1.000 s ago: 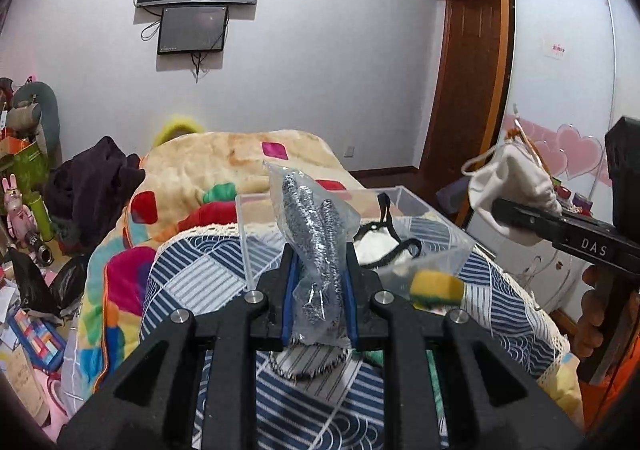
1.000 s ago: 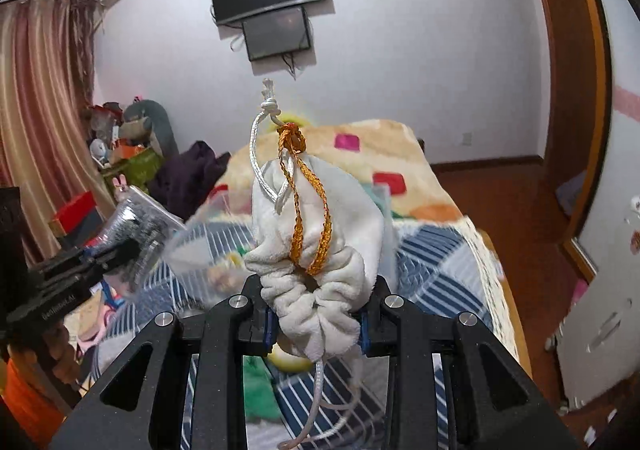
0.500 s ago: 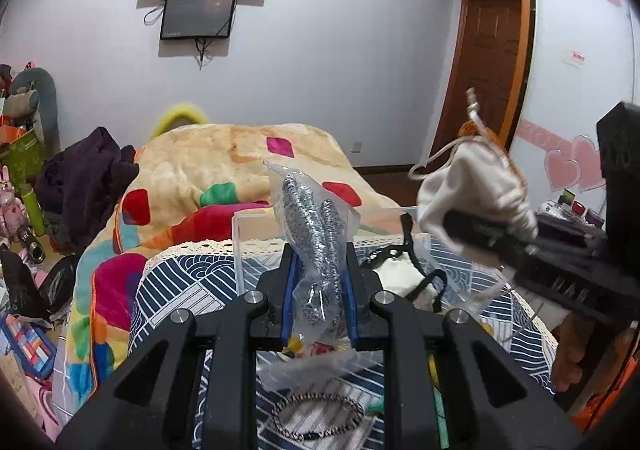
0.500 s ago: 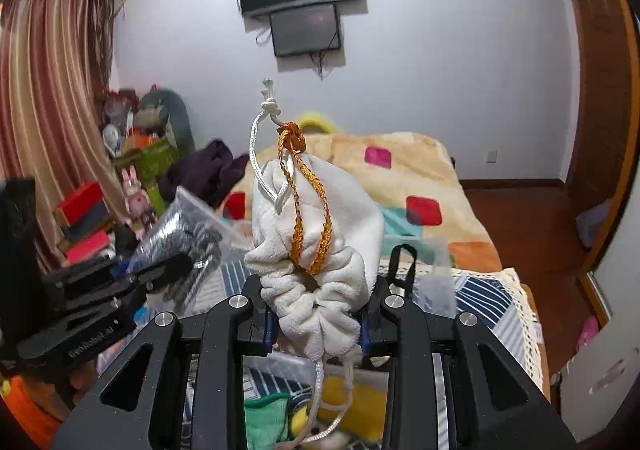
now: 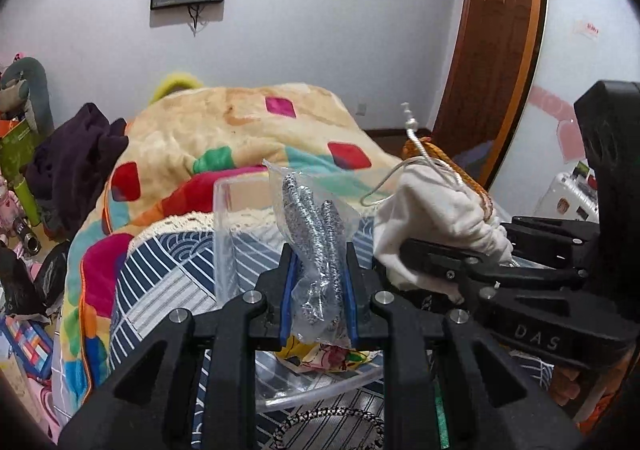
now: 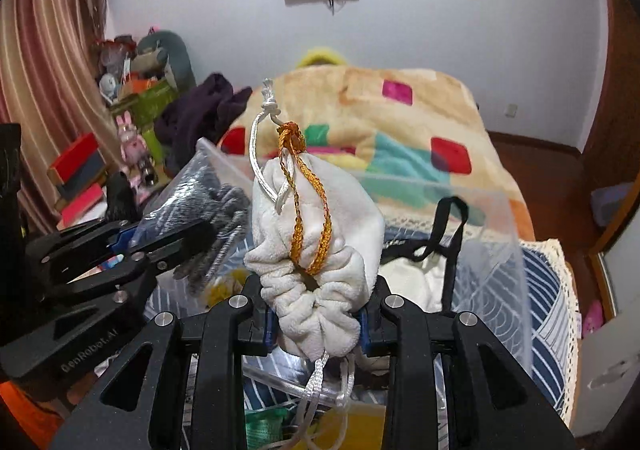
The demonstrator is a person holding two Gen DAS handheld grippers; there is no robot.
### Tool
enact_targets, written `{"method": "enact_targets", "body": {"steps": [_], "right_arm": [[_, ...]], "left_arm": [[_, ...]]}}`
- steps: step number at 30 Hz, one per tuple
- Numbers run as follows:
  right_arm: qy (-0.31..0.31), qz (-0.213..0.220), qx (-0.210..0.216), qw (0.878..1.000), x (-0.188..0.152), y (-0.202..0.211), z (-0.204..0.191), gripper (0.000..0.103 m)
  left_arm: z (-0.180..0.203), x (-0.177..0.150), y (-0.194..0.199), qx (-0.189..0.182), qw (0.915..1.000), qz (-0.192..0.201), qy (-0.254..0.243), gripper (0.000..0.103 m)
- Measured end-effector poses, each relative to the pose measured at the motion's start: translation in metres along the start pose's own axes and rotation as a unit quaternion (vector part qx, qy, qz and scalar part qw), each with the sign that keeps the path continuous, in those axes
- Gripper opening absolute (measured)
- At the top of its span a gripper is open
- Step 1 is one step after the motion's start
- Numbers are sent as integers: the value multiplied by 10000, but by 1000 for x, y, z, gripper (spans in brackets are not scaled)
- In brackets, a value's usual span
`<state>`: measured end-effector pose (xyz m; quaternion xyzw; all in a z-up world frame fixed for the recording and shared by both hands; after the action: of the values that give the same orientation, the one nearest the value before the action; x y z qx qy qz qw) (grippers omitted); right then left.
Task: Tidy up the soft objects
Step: 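Carry both held items into the clear box and release them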
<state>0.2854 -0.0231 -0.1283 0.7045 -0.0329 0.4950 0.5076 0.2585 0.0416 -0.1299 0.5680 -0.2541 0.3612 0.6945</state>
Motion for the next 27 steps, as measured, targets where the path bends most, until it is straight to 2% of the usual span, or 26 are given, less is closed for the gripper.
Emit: {"method": "enact_targets", "body": {"steps": [10, 13, 16, 18, 25, 27], "right_arm": [[187, -432, 94, 9988, -11, -11, -2, 28], [286, -484, 34, 9984, -14, -10, -1, 30], [285, -477, 48, 9984, -13, -5, 1, 37], [282, -410, 45, 9988, -13, 1, 2, 42], [367, -19, -85, 9993, -7, 30, 2, 51], [355, 162, -132, 9992, -3, 42, 3, 57]], "left_arm": [[2, -6, -12, 64, 9997, -242, -18, 21], [2, -7, -9, 80, 9996, -265, -55, 28], [1, -7, -4, 67, 9997, -226, -16, 38], [0, -6, 3, -2, 9998, -188, 48, 45], [11, 0, 34, -176, 9998, 95, -94, 50], [14, 2, 43, -227, 9995, 193, -88, 58]]}}
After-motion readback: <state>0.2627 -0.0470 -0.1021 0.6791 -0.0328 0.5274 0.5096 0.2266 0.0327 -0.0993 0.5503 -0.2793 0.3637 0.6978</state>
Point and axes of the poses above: each gripper's, at about its wrist camera, not at the fingertips, and y roughly against the way its jaws point, z to its right, x to its top, the point moved 8 cm from there along -y, roughly the way its jaws point, and after that the axes turned 8 degrees about y, right-handed, at the moved point
